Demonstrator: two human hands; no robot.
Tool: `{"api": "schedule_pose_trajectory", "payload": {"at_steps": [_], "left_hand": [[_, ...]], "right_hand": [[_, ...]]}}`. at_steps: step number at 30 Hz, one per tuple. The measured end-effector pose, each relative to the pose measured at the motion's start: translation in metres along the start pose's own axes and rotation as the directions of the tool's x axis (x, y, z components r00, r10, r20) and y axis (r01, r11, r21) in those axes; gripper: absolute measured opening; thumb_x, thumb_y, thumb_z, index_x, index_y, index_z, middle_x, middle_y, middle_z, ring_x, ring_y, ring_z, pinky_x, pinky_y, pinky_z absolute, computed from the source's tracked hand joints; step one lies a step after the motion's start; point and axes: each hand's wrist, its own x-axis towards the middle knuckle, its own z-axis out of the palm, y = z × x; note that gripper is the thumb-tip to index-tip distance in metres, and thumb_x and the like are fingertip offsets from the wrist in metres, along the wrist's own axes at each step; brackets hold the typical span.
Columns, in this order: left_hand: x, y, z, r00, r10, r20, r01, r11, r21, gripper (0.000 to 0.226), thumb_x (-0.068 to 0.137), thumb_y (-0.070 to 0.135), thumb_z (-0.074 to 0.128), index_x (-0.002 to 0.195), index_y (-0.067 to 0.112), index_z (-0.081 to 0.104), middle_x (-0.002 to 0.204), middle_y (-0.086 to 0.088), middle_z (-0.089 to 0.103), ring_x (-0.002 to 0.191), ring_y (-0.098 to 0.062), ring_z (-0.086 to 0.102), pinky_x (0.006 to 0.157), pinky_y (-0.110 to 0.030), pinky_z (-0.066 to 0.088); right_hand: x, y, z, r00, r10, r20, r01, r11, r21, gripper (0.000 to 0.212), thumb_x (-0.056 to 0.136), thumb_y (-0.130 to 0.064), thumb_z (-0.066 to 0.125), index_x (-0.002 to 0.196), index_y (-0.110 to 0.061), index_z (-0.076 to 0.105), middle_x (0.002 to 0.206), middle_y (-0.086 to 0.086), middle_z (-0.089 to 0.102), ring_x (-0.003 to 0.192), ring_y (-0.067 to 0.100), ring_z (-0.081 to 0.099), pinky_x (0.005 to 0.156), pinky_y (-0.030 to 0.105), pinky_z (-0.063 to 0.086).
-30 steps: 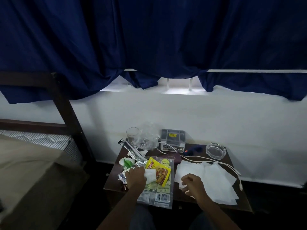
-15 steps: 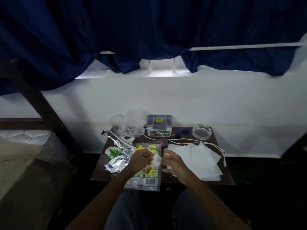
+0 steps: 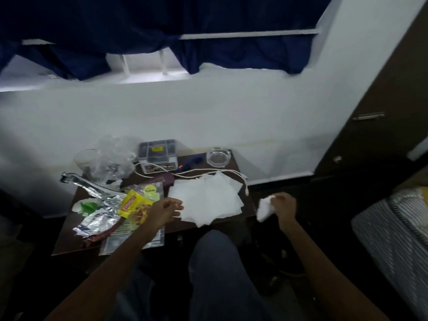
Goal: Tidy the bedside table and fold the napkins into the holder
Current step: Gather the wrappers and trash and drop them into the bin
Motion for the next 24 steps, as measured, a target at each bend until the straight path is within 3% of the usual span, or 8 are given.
{"api": "schedule_pose_trajectory", "payload": {"at_steps": [2, 6, 11, 14, 16, 18, 20, 24], "left_hand": [[0.002, -0.012, -0.011, 0.996, -0.049, -0.068, 0.049, 0.999, -0.004, 0.016, 0.094, 0.006, 0.049, 0.087, 0.010, 0.063, 0.078, -0.003, 0.065, 0.057, -0.005, 0.062, 0.053, -0.016, 0.045], [0.003, -0.027, -0.031, 0.976, -0.155, -0.151, 0.152, 0.988, -0.029, 0.021, 0.094, 0.006, 0.048, 0.081, 0.011, 0.063, 0.082, -0.006, 0.064, 0.073, -0.023, 0.060, 0.062, -0.026, 0.043], [-0.007, -0.031, -0.053, 0.972, -0.181, -0.152, 0.167, 0.981, -0.102, 0.023, 0.095, 0.006, 0.048, 0.077, 0.014, 0.060, 0.088, -0.013, 0.059, 0.062, -0.017, 0.057, 0.057, -0.023, 0.040], [-0.014, -0.029, -0.063, 0.957, -0.228, -0.181, 0.204, 0.968, -0.144, 0.023, 0.094, 0.008, 0.049, 0.074, 0.014, 0.057, 0.069, -0.006, 0.054, 0.044, -0.008, 0.057, 0.038, -0.011, 0.039], [-0.016, -0.029, -0.071, 0.946, -0.250, -0.207, 0.211, 0.958, -0.192, 0.026, 0.094, 0.007, 0.050, 0.070, 0.014, 0.056, 0.062, -0.004, 0.049, 0.030, 0.000, 0.048, 0.033, -0.009, 0.031], [-0.017, -0.032, -0.074, 0.928, -0.268, -0.260, 0.210, 0.950, -0.230, 0.023, 0.092, 0.006, 0.052, 0.072, 0.015, 0.057, 0.062, -0.004, 0.050, 0.033, -0.002, 0.048, 0.034, -0.011, 0.033], [-0.020, -0.034, -0.080, 0.903, -0.293, -0.314, 0.210, 0.939, -0.272, 0.014, 0.090, 0.011, 0.057, 0.078, 0.014, 0.060, 0.059, 0.000, 0.052, 0.044, -0.006, 0.048, 0.039, -0.015, 0.036], [-0.021, -0.035, -0.086, 0.880, -0.371, -0.296, 0.238, 0.885, -0.401, 0.016, 0.092, 0.015, 0.055, 0.077, 0.014, 0.057, 0.070, -0.001, 0.051, 0.062, -0.010, 0.044, 0.054, -0.022, 0.035]], "right_hand": [[0.015, 0.025, -0.028, 0.994, 0.080, -0.071, -0.090, 0.985, -0.150, 0.022, 0.086, 0.003, 0.053, 0.103, 0.012, 0.063, 0.110, 0.029, 0.064, 0.107, 0.039, 0.059, 0.087, 0.037, 0.042], [0.019, 0.053, -0.052, 0.957, 0.287, -0.039, -0.289, 0.949, -0.127, 0.034, 0.088, -0.001, 0.057, 0.122, 0.004, 0.055, 0.129, 0.025, 0.053, 0.117, 0.043, 0.049, 0.102, 0.048, 0.041], [0.007, 0.040, -0.047, 0.940, 0.324, -0.104, -0.330, 0.943, -0.041, 0.023, 0.091, -0.003, 0.052, 0.113, 0.002, 0.059, 0.118, 0.026, 0.057, 0.109, 0.044, 0.053, 0.094, 0.055, 0.046], [0.003, 0.019, -0.026, 0.964, 0.265, -0.025, -0.265, 0.964, 0.013, 0.017, 0.093, -0.007, 0.051, 0.105, 0.001, 0.061, 0.119, 0.025, 0.057, 0.110, 0.041, 0.054, 0.092, 0.052, 0.048], [-0.003, 0.001, -0.003, 0.979, 0.193, 0.061, -0.196, 0.979, 0.060, 0.021, 0.093, -0.006, 0.052, 0.108, 0.006, 0.060, 0.114, 0.028, 0.060, 0.094, 0.037, 0.059, 0.080, 0.045, 0.052], [-0.012, -0.017, 0.018, 0.984, 0.118, 0.133, -0.130, 0.987, 0.089, 0.018, 0.091, -0.004, 0.051, 0.103, 0.007, 0.060, 0.093, 0.025, 0.064, 0.067, 0.023, 0.060, 0.057, 0.027, 0.050], [-0.022, -0.038, 0.045, 0.974, 0.066, 0.217, -0.093, 0.988, 0.121, 0.011, 0.090, -0.002, 0.050, 0.092, 0.002, 0.060, 0.074, 0.016, 0.061, 0.047, 0.012, 0.060, 0.044, 0.018, 0.046], [-0.049, -0.075, 0.099, 0.904, -0.033, 0.427, -0.028, 0.990, 0.136, 0.011, 0.089, -0.003, 0.051, 0.085, -0.004, 0.061, 0.077, 0.014, 0.063, 0.062, 0.021, 0.061, 0.057, 0.026, 0.045]]}}
